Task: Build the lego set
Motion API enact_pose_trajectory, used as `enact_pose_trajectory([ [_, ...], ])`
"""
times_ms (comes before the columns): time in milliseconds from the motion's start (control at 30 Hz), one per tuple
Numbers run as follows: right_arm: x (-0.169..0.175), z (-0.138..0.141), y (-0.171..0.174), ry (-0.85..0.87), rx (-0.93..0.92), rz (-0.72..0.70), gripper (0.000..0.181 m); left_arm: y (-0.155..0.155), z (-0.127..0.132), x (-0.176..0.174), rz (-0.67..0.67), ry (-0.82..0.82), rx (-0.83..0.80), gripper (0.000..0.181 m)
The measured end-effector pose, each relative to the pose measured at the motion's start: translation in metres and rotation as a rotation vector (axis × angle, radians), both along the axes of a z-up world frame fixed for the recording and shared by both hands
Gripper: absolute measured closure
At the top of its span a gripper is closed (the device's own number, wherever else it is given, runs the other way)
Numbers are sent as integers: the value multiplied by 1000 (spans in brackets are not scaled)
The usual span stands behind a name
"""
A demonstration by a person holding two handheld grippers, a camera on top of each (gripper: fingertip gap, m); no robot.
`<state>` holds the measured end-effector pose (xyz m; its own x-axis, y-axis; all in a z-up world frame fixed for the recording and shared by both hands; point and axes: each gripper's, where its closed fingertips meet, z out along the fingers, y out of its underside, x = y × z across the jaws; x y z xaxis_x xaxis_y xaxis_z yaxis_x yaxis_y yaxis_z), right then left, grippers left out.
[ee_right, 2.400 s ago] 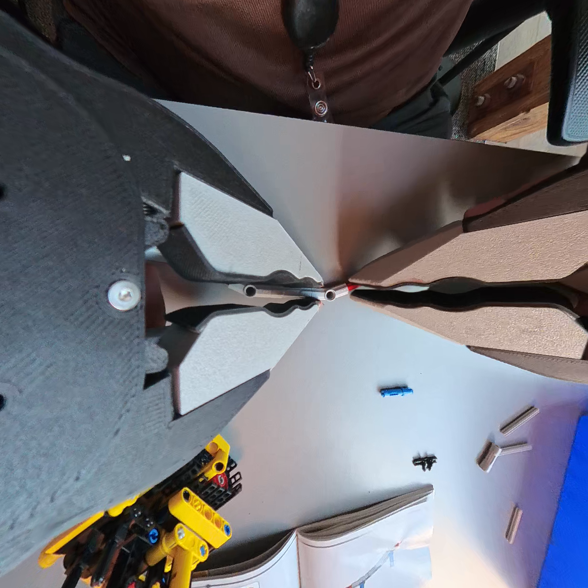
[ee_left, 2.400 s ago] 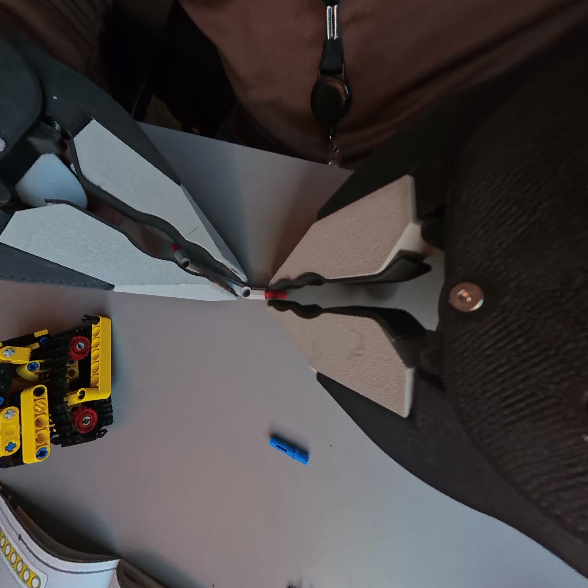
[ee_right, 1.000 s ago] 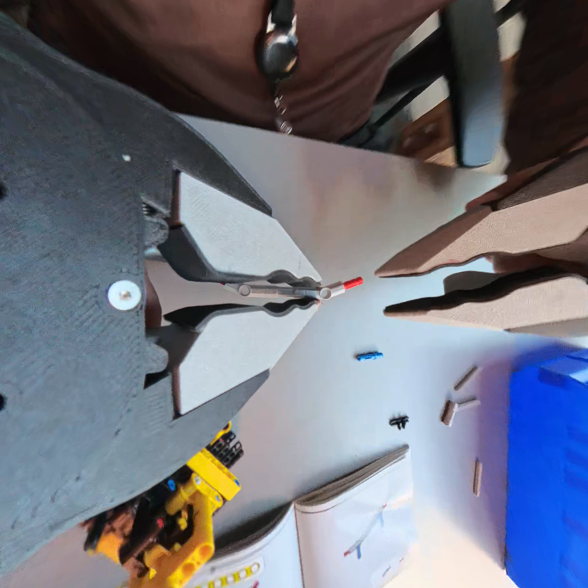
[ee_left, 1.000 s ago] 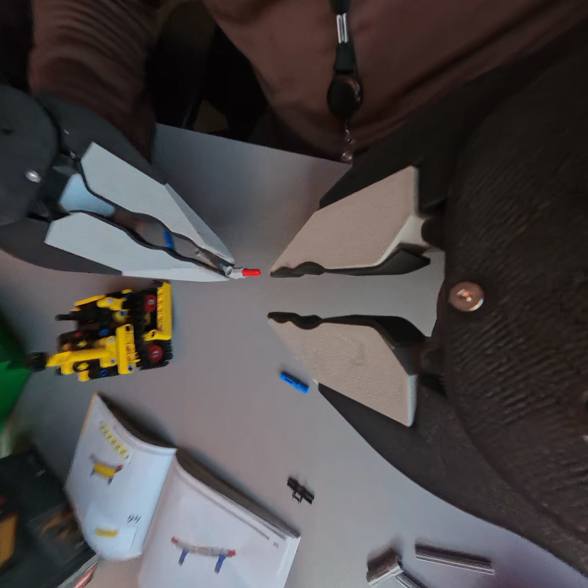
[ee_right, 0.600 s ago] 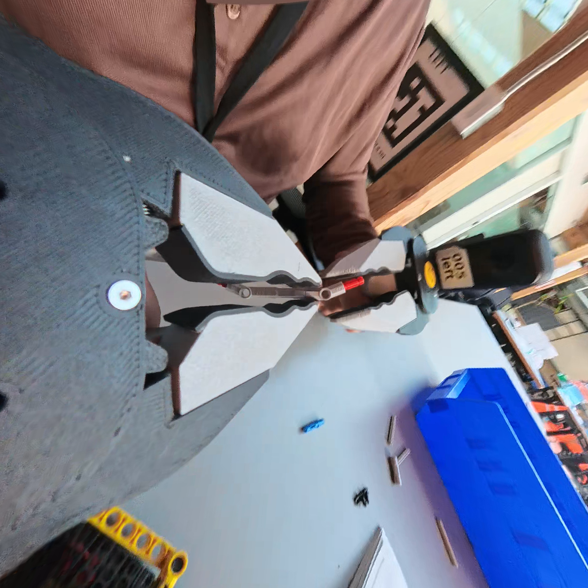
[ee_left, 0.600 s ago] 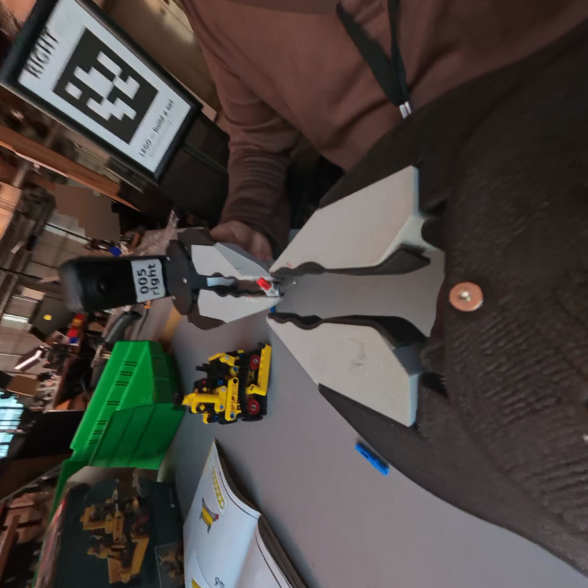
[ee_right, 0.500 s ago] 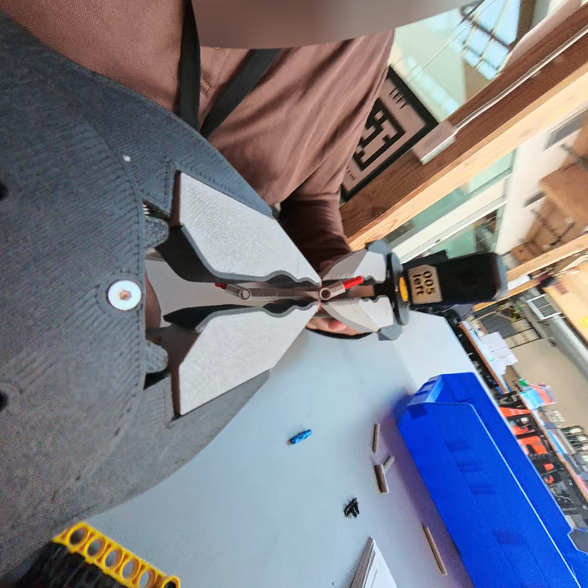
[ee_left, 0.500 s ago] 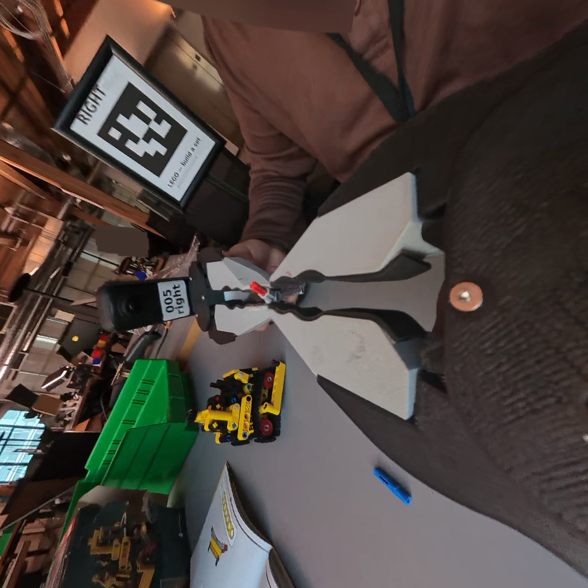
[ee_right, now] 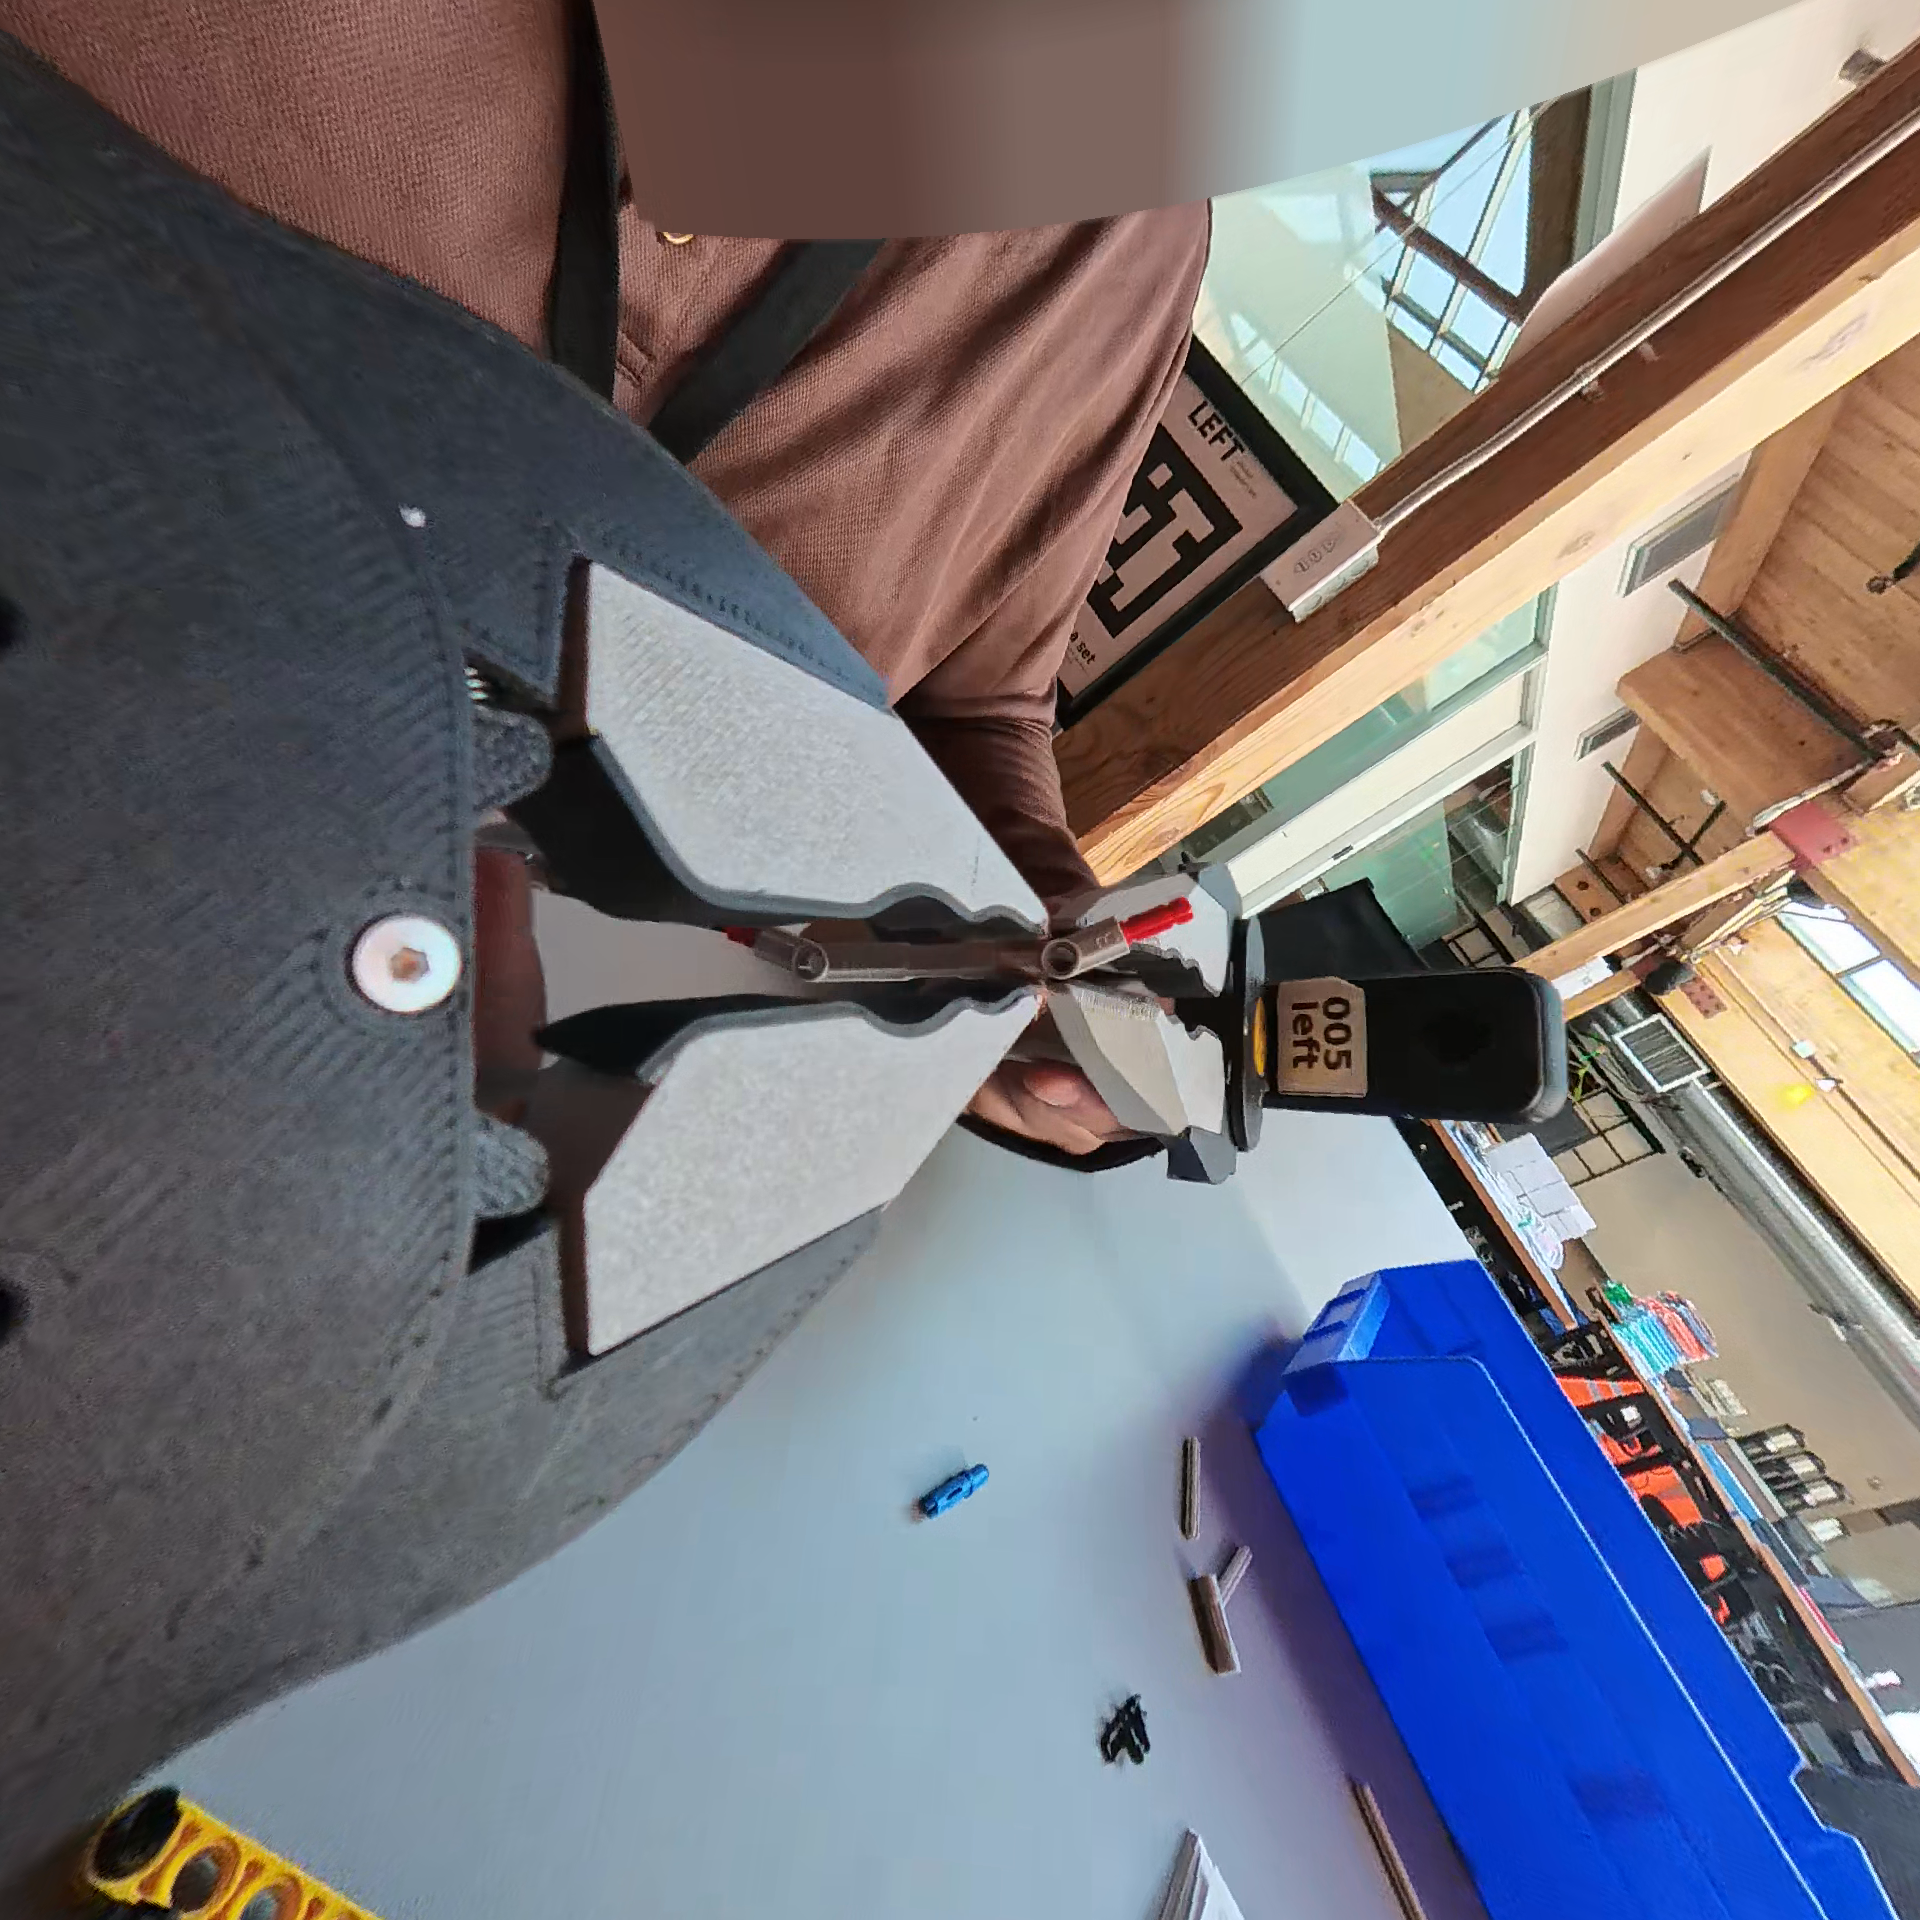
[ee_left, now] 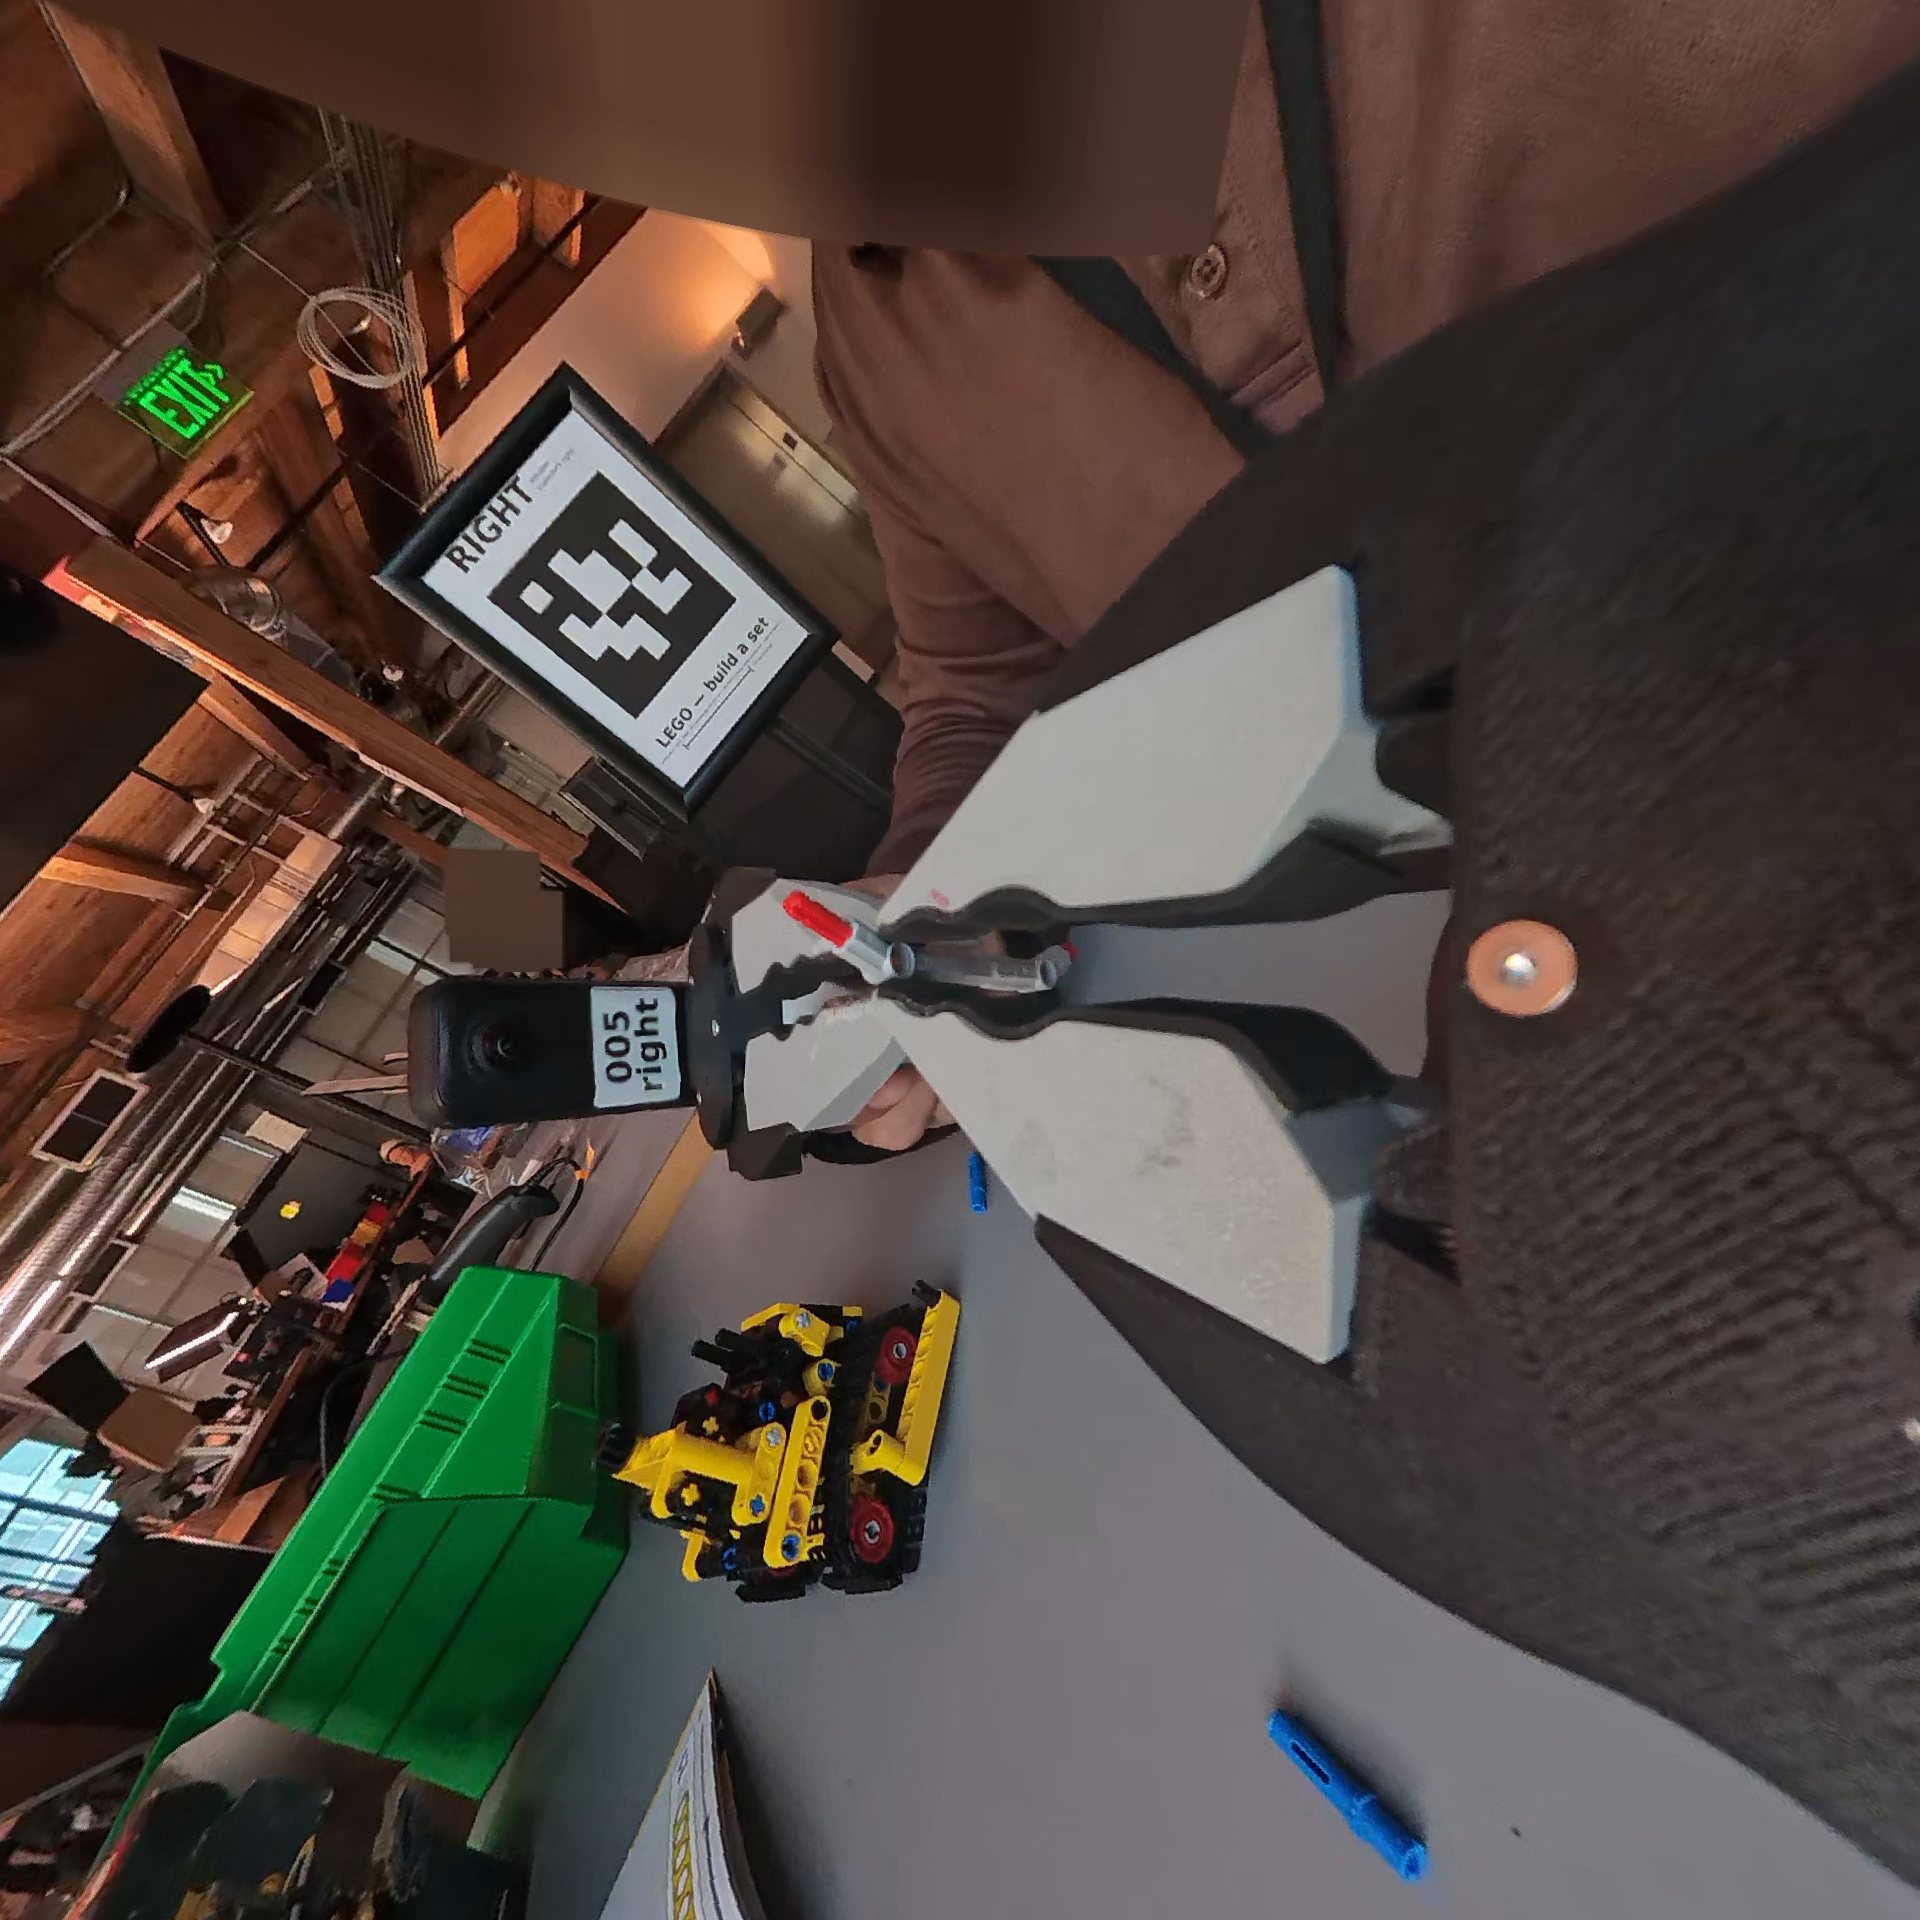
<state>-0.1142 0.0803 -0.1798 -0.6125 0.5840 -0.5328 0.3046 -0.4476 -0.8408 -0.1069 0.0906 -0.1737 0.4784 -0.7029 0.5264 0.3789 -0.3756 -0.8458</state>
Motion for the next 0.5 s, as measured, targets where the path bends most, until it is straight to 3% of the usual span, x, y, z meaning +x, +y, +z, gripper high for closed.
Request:
enact_pose_trajectory([
  [233, -11, -26, 9, -94, 235, -148, 177, 11, -22, -7, 63, 281, -131, 177],
  [500, -8, -49, 16, -240, 341, -204, 153, 23, -43, -11, 54, 521, -215, 177],
])
